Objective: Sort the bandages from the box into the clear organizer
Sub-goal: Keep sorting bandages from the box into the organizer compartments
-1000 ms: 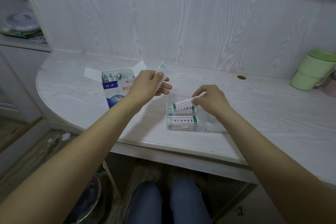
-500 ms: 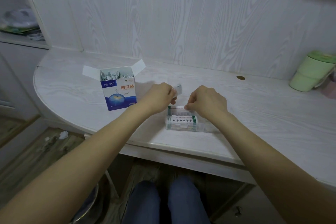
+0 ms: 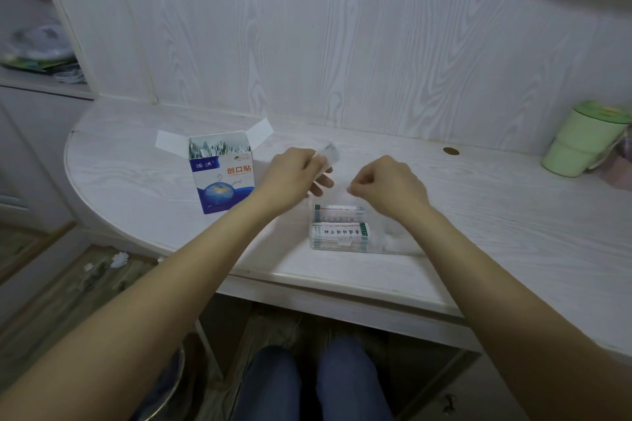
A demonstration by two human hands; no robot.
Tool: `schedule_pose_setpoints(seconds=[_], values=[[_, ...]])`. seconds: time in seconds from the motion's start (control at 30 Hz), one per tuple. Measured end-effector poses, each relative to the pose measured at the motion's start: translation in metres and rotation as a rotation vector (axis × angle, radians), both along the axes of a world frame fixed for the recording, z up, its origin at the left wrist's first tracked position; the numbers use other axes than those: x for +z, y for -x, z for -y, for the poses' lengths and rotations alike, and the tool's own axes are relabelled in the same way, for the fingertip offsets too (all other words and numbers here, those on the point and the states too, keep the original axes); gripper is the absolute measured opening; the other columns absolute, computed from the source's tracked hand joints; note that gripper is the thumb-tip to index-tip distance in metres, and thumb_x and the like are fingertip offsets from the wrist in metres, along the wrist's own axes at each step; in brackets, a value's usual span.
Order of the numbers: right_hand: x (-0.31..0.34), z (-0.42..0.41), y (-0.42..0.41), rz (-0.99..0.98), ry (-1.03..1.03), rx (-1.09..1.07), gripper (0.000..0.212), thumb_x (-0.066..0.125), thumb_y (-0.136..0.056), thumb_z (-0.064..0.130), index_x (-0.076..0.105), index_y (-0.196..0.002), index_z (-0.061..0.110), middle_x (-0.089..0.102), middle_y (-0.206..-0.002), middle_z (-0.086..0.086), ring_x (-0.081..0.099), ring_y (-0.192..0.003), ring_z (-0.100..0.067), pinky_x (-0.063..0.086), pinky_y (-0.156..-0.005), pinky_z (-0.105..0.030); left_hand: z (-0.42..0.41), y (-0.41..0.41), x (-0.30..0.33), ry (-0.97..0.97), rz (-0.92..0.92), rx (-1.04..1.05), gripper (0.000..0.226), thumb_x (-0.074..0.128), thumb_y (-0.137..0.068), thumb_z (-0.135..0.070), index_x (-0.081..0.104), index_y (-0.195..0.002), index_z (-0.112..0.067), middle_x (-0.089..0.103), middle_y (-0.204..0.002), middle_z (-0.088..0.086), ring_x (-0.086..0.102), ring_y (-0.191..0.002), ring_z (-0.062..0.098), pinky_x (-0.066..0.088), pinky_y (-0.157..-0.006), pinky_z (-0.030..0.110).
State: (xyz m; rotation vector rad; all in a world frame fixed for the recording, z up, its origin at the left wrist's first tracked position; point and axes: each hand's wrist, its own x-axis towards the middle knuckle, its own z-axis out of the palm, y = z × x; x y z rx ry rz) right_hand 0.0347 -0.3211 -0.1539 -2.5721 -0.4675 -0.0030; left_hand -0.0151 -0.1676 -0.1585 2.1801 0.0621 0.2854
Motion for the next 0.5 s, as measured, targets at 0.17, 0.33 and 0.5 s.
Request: schedule_pose_setpoints(seconds=[0.17, 0.33, 0.5], values=[[0.020, 0.011, 0.011, -0.214, -0.694, 0.140, 0.012, 0.066, -0.087, 0.024, 0.073, -0.089, 0.014, 0.068, -0.078, 0.006, 0.054, -0.057, -0.007, 0.038, -0.050, -0.018, 0.006, 0.017, 0.011, 0.367, -0.051, -0.107, 0.014, 0.051, -0.098, -0.021, 0.062, -0.102, -0.013, 0.074, -0.086, 0.006, 0.069, -0.058, 0.016, 0.050, -0.050, 0.019], [0.017, 0.012, 0.013, -0.273, -0.796, 0.146, 0.008, 0.073, -0.081, 0.011, 0.072, -0.088, 0.008, 0.065, -0.063, 0.002, 0.058, -0.054, -0.005, 0.045, -0.053, -0.018, 0.008, 0.022, 0.016, 0.433, -0.080, -0.138, 0.020, 0.052, -0.097, -0.026, 0.064, -0.107, -0.014, 0.075, -0.085, 0.003, 0.062, -0.055, 0.008, 0.043, -0.048, 0.015], [0.012, 0.017, 0.018, -0.378, -0.978, 0.130, 0.003, 0.068, -0.084, 0.005, 0.068, -0.084, 0.002, 0.066, -0.070, -0.008, 0.068, -0.062, -0.010, 0.053, -0.062, -0.015, 0.006, 0.030, 0.016, 0.518, -0.053, -0.074, 0.026, 0.049, -0.098, -0.027, 0.064, -0.108, -0.009, 0.068, -0.075, -0.005, 0.059, -0.051, 0.006, 0.039, -0.046, 0.014]])
